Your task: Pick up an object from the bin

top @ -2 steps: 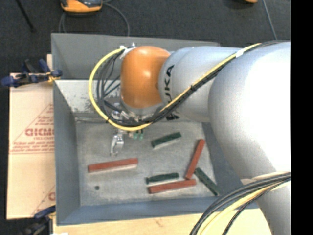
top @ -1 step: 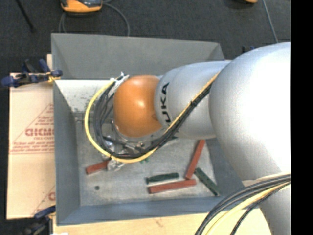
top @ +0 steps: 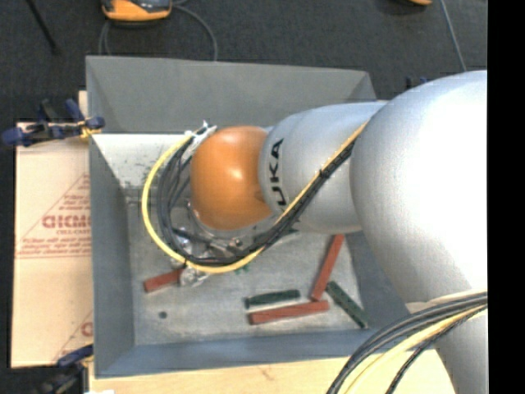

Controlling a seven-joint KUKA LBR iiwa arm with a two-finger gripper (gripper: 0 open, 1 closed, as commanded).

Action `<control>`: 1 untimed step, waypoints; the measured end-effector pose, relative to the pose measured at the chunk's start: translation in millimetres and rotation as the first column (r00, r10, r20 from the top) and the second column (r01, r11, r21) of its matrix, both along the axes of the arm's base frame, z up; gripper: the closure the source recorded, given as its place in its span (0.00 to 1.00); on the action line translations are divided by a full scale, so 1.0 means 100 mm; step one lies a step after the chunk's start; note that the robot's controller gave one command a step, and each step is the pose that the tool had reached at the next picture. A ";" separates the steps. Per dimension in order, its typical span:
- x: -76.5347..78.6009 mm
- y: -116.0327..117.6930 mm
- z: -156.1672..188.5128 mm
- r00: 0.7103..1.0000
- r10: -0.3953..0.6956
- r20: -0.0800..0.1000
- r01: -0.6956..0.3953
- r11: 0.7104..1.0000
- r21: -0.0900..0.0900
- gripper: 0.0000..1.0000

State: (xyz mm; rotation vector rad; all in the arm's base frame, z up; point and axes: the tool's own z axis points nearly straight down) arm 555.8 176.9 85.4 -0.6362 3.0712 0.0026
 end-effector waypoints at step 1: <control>0.00 -0.05 1.28 0.999 -0.049 -0.001 0.049 0.999 -0.002 1.00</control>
Offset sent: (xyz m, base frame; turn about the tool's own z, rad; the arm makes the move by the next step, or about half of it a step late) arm 0.0000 0.0000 0.0000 0.0000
